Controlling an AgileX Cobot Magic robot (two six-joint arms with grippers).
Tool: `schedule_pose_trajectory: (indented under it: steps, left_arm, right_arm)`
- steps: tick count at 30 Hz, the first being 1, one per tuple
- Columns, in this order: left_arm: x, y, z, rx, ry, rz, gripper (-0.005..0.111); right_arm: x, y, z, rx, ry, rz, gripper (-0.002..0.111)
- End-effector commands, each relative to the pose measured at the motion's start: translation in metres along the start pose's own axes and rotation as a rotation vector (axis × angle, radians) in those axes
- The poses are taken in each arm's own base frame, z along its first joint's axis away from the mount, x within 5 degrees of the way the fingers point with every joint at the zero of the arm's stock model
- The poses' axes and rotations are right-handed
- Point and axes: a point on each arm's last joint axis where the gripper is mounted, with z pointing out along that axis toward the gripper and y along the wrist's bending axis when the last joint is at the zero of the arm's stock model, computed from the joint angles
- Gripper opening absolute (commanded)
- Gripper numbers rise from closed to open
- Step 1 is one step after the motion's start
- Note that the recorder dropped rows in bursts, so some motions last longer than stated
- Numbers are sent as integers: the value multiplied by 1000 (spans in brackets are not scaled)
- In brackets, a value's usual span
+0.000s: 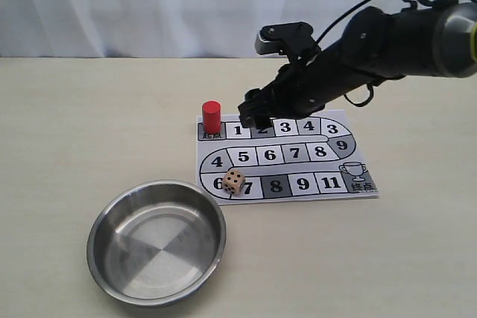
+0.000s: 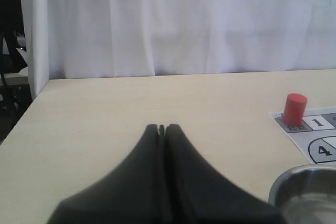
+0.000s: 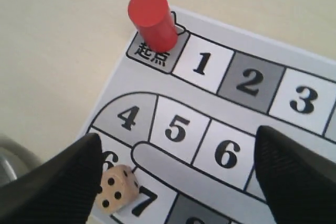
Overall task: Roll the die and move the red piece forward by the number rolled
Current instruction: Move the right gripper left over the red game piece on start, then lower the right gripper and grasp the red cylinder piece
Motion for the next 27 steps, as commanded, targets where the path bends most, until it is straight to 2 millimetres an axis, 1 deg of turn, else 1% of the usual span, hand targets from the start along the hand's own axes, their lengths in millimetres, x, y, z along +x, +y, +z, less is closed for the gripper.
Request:
schedule_pose_trajectory:
  steps: [1,8,12,16,19,26,27]
  left_arm:
    - [0,0,0,1,-10,-1,0]
    - [0,0,0,1,-10,-1,0]
    - [0,0,0,1,-10,-1,0]
    - [0,0,0,1,-10,-1,0]
    - [0,0,0,1,-10,-1,0]
    - [0,0,0,1,-10,-1,0]
    - [0,0,0,1,-10,-1,0]
  right_arm:
    - [-18,10,16,-3,3,-14,74]
    - [-43,19,47,-20,12,-31,74]
    - [-54,16,62,-10,-28,-43,74]
    - [-59,12,75,21,-112,-45,74]
    - [-60,13,82,34,-158,-49,74]
    - [-59,28,97,36,-213,-83,74]
    - [-58,27,98,38,-214,-90,74]
